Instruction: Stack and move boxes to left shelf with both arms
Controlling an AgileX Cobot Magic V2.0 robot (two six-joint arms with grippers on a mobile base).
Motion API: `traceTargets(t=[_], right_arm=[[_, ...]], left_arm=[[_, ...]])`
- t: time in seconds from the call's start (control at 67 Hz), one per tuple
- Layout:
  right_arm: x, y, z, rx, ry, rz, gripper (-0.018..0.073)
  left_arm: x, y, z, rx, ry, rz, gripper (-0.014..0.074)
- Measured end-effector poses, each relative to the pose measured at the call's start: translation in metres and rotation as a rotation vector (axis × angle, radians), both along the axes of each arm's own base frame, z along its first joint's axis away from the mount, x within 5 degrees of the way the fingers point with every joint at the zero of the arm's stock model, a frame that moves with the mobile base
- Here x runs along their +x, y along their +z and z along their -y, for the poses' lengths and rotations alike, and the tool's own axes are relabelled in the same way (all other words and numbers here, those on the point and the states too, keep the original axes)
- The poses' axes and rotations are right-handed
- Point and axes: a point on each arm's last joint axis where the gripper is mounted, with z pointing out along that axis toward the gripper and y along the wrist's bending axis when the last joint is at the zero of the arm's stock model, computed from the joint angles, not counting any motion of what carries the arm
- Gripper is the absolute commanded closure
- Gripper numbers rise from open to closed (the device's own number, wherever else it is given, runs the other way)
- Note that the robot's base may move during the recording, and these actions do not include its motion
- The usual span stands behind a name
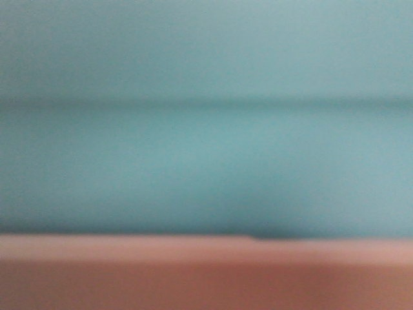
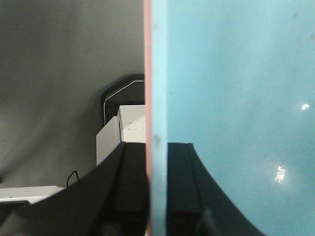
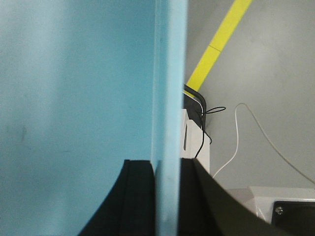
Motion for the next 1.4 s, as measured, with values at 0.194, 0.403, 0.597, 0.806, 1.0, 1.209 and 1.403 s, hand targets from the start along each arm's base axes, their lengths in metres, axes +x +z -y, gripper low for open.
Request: traceTargets(t=[0.194,0.403,0.597,0.806,1.0,1.209,1.403], right_arm=[[0.0,0.0,0.0,0.0,0.0,0.0,0.0503],[0.0001,0.0,-0.0001,0.002,0.0,0.001,0.0503],[0.0001,0.0,-0.0001,0.002,0.0,0.001,0.0503],[0.0,0.0,-0.0002,0.003,0.0,0.0,0.0503],[-0.0001,0.0,-0.0004,0.004,-0.002,-0.002,0.0503],[0.0,0.0001,-0.0007,0.009,-0.002,-0.001,0.0503],[0.0,0.0001,-0.0007,0.009,-0.002,-0.001,0.0503]], left_arm=[[0.0005,0.0,-0.0001,0.006,-0.004,0.011,0.0601],[0.0006,0.0001,-0.0002,0.008,-0.005,0.014,0.0601],[0.0008,0.0001,-0.0003,0.009,-0.005,0.016,0.0601],[0.0011,0.0001,-0.0006,0.012,-0.005,0.019,0.0601],[0.0015,0.0001,-0.0009,0.019,-0.008,0.028,0.0601],[0.0021,0.0002,-0.0012,0.022,-0.009,0.034,0.0601],[0.0023,0.0002,-0.0011,0.021,-0.009,0.036,0.0601]])
